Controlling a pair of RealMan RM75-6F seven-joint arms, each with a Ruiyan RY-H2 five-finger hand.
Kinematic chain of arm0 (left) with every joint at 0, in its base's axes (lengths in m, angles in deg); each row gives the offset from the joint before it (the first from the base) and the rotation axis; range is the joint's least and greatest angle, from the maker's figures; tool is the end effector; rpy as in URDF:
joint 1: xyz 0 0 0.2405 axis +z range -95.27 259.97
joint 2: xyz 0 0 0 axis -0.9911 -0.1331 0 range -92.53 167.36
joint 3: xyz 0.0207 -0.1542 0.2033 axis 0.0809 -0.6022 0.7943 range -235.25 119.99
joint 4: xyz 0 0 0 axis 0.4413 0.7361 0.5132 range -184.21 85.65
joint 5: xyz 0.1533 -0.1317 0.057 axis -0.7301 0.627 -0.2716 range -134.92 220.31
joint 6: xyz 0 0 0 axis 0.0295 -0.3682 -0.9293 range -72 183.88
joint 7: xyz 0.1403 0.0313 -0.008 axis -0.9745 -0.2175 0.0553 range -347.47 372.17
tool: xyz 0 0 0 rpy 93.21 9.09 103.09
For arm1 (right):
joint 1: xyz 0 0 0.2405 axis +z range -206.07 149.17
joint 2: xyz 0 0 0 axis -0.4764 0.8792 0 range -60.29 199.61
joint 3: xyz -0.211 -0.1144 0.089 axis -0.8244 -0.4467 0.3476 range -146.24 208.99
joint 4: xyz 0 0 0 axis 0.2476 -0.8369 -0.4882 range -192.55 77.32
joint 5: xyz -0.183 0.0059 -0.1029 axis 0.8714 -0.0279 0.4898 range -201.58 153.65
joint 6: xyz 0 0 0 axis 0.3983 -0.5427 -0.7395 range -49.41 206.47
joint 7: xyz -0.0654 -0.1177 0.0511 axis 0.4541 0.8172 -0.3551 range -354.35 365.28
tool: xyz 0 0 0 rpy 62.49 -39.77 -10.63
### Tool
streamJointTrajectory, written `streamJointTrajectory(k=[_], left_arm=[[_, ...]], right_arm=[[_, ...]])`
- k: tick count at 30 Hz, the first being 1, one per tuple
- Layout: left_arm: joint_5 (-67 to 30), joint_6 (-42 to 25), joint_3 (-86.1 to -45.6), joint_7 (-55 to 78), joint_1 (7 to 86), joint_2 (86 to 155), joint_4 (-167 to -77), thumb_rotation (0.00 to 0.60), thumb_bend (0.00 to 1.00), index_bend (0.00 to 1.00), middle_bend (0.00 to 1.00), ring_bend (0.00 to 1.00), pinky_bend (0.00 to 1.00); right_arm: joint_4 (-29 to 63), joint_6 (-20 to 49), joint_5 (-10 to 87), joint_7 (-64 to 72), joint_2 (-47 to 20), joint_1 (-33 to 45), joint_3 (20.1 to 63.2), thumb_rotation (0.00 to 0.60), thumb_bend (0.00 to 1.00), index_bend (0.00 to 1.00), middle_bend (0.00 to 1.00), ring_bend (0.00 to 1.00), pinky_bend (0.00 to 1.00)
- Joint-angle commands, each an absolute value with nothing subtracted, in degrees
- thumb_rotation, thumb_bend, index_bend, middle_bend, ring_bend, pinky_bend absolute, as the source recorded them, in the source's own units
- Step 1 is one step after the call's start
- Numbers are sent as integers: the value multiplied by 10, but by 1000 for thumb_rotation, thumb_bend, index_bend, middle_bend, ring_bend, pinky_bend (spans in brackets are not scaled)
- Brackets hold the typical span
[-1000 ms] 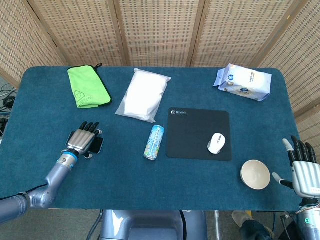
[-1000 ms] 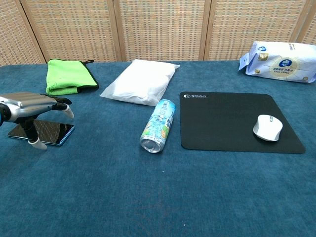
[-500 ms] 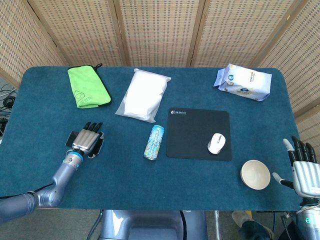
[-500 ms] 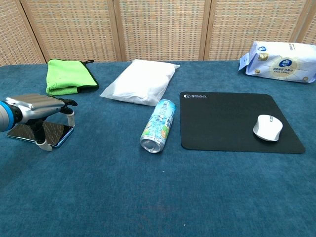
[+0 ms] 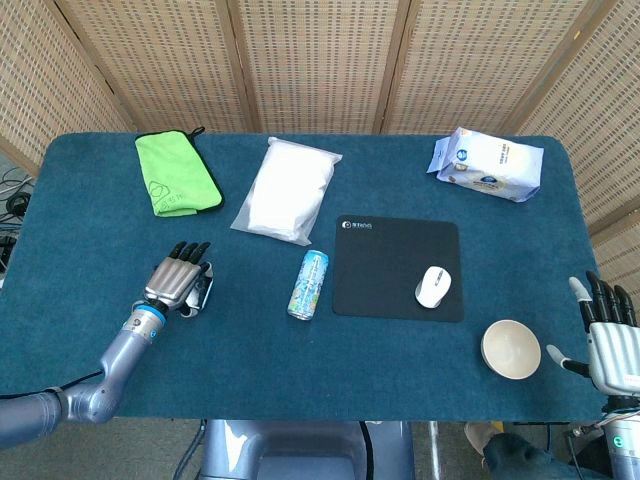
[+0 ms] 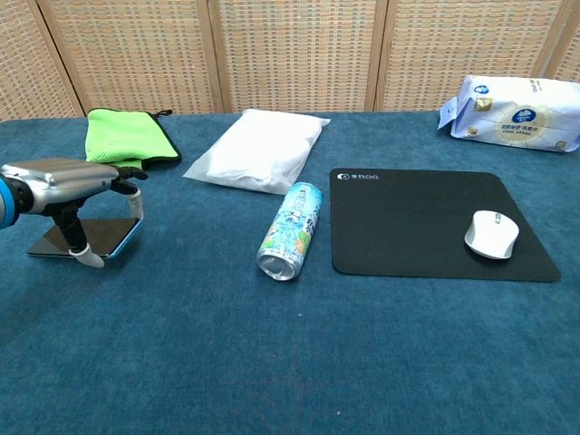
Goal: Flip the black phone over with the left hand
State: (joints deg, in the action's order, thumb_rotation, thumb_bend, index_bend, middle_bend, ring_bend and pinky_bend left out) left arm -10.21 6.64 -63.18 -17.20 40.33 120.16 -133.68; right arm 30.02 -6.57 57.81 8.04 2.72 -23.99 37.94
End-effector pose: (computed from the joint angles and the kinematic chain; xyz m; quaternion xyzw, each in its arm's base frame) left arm -0.2086 0.3430 0.0010 -0.7711 -0.3769 -0.2300 0.4588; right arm -0.3286 -0.1926 0.1650 0.5674 -0.3661 0.3723 0.6368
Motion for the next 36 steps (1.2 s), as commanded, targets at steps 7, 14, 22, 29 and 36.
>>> streamJointTrajectory(k=[7,14,22,29,36], left_arm=[[-202,38,-642,-63,427,1145,-1431,600,69,450,0,0,0],[-227,30,-652,-2,434,1142,-1461,600,69,459,0,0,0],[-291,26,-670,230,470,1147,-1430,600,90,466,0,0,0],[-340,21,-662,364,485,1145,-1374,600,99,466,0,0,0],[-383,28,-647,528,493,1152,-1314,600,108,465,0,0,0]], right_arm=[[302,-64,582,81,27,-240,376,600,0,0,0,0,0],[302,-65,579,79,27,-241,377,600,0,0,0,0,0],[300,-65,579,78,27,-241,377,600,0,0,0,0,0],[301,-64,581,84,24,-240,375,600,0,0,0,0,0],[299,-64,580,90,21,-240,375,600,0,0,0,0,0]])
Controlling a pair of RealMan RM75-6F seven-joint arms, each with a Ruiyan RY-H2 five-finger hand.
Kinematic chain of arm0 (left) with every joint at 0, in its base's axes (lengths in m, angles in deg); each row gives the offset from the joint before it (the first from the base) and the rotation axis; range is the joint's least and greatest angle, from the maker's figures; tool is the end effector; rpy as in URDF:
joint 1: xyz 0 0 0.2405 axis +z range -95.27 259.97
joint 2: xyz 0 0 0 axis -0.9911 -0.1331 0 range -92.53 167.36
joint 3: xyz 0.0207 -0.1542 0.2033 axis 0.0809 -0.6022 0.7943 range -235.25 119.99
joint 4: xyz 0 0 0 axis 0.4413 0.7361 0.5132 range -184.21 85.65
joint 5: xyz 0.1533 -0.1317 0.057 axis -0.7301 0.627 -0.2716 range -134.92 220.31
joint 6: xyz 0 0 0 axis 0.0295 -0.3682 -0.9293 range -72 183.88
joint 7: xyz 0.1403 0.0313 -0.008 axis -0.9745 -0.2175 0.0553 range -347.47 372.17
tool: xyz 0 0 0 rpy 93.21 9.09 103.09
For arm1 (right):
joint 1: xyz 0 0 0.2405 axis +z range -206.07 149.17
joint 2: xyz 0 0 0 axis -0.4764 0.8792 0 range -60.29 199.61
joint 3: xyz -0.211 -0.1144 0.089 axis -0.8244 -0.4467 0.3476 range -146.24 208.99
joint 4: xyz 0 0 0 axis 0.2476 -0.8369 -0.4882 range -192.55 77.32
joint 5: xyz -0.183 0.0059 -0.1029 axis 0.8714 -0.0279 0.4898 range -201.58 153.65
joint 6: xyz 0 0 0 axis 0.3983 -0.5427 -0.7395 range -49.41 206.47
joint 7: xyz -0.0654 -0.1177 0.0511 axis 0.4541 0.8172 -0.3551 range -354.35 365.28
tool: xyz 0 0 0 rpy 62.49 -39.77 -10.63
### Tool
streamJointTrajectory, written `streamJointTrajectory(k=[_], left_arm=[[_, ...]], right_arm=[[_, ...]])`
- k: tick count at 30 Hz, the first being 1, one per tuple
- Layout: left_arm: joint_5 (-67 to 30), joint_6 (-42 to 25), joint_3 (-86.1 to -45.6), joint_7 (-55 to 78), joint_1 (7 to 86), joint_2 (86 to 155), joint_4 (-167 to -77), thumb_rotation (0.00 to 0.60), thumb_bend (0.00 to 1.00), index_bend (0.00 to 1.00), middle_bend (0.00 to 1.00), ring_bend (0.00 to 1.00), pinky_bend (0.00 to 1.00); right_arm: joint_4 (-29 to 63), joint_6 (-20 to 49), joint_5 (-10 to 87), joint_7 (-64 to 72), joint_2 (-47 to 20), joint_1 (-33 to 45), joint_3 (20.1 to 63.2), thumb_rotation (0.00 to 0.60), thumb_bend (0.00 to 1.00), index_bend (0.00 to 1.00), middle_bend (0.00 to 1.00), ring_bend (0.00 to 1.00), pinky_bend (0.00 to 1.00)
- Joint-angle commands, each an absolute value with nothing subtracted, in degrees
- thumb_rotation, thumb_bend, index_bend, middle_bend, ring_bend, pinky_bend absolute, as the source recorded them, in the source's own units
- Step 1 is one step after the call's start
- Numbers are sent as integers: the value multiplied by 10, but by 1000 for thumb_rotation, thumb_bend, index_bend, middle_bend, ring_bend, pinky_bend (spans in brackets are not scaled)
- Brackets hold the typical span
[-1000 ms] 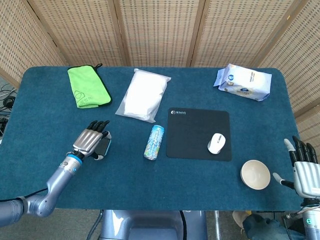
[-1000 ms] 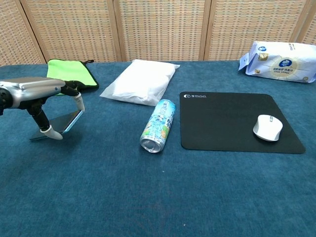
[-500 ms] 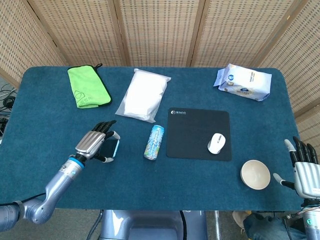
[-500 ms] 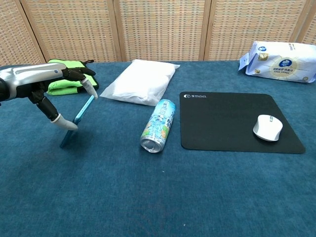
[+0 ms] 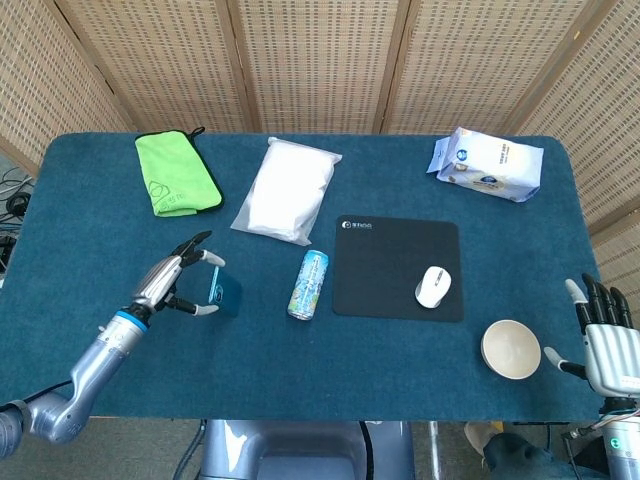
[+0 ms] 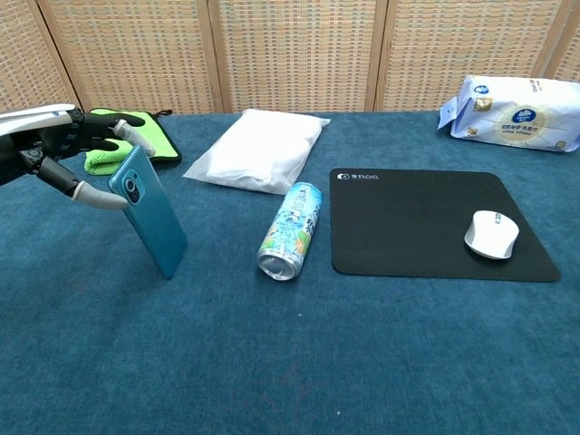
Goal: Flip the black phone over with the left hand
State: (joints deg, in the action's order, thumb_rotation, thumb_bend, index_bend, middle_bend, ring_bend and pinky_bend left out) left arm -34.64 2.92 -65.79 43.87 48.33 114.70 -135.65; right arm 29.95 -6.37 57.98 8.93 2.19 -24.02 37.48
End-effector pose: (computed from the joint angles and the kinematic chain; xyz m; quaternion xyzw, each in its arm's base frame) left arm -0.2073 0.3243 0.0378 -0.5841 -0.6049 -0.4687 0.2706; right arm -0.3286 -0.1908 0.1601 0.5724 -0.3669 0.3663 0.6352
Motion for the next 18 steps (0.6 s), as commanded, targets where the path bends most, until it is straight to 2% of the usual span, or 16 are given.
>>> streamJointTrajectory(k=[1,6,9,12,15,18], left_arm=[[-390,22,-645,542,496,1154,-1306,600,111,453,0,0,0],[-408,-2,-632,584,510,1155,-1270,600,122,53,0,0,0],[-404,-9,-625,591,521,1148,-1255,600,122,3,0,0,0],[-403,-8,-615,603,531,1134,-1249,600,83,0,0,0,0],[-413,-28,-608,614,545,1118,-1247,600,35,0,0,0,0],[-424,-60,-603,617,561,1098,-1252,600,27,0,0,0,0]], right_arm=[[300,-64,580,90,21,-240,375,600,0,0,0,0,0],[300,-64,582,93,21,-240,374,600,0,0,0,0,0],[300,-65,583,92,20,-240,373,600,0,0,0,0,0],[302,-65,584,93,21,-240,373,600,0,0,0,0,0],[304,-67,586,93,21,-240,372,600,0,0,0,0,0],[306,-68,588,93,22,-241,372,600,0,0,0,0,0]])
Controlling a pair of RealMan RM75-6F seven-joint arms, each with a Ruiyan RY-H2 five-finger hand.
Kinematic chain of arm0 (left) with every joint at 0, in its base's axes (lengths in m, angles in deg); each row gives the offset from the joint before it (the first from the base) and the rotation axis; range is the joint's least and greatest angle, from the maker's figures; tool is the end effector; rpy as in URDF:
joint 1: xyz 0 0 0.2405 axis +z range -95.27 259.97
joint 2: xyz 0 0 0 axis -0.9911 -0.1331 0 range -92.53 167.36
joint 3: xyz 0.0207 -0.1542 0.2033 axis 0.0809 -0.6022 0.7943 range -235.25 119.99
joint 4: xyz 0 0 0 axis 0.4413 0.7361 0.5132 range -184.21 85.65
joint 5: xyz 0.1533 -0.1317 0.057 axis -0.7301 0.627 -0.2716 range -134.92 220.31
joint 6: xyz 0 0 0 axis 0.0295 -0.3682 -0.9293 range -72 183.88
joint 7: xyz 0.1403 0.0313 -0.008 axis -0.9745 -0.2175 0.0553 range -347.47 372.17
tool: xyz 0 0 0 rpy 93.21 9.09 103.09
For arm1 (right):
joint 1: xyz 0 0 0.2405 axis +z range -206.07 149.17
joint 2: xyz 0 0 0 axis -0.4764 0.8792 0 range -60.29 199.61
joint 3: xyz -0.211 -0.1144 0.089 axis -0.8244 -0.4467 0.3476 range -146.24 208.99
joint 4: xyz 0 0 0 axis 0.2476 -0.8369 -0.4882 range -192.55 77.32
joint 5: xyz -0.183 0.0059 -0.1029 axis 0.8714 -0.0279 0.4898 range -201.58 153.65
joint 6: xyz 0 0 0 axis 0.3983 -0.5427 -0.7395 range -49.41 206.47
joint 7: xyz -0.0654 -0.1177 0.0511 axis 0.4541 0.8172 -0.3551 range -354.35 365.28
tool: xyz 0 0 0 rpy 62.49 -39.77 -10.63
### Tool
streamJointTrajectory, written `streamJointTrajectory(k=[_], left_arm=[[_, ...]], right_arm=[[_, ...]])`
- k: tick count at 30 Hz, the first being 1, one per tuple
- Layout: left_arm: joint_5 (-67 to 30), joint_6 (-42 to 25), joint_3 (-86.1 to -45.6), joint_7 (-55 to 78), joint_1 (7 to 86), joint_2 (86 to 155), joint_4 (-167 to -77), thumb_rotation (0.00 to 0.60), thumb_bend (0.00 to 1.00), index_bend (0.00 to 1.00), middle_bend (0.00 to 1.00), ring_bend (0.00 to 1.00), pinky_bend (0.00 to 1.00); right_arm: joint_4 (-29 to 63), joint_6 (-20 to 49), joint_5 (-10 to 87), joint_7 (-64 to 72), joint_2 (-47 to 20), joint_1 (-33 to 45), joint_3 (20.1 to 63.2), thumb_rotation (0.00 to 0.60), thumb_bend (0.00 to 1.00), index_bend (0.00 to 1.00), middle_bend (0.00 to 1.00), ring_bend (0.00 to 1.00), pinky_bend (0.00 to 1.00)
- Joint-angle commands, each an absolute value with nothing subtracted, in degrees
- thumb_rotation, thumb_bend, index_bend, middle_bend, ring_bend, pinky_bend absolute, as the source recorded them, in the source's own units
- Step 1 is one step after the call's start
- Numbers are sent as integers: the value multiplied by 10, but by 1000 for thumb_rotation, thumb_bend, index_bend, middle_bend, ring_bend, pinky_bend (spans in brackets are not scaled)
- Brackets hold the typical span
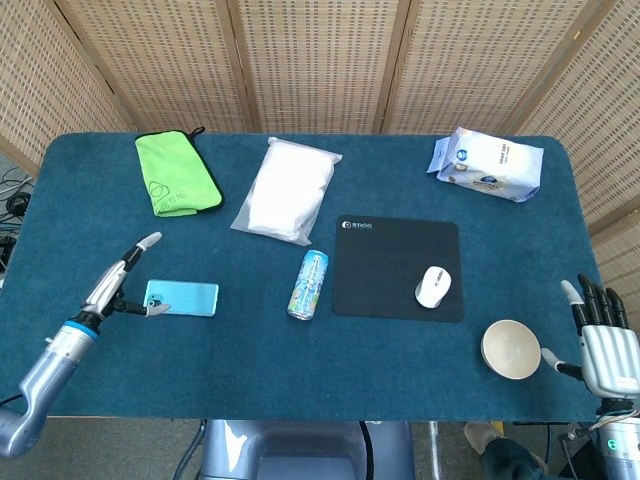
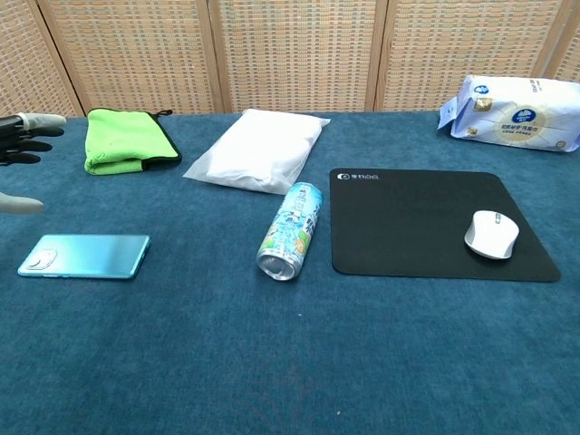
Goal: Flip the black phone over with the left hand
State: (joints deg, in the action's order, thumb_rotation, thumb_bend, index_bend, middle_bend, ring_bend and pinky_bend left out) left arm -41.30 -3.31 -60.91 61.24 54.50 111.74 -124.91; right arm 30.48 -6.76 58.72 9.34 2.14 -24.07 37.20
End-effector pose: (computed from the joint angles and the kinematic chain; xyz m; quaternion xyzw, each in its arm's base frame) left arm -0.2870 0.3081 0.0779 -0.5315 -0.6264 -0.4811 0.3061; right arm -0.3252 -0.1895 0.1582 0.5761 -0.3645 0.3693 0.6316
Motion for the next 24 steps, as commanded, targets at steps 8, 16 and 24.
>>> streamJointTrajectory(k=[8,16,24], left_arm=[[-418,-141,-594,441,615,1010,-1336,600,9,0,0,0,0],[-361,-250,-571,165,708,954,-1474,600,0,0,0,0,0],[-385,-337,-553,34,765,985,-1499,600,0,0,0,0,0]], right_arm=[[312,-74,594,94,25,-243,371,600,0,0,0,0,0],[321,-84,603,90,30,-246,369,600,0,0,0,0,0],[328,-91,613,79,36,-249,367,600,0,0,0,0,0]])
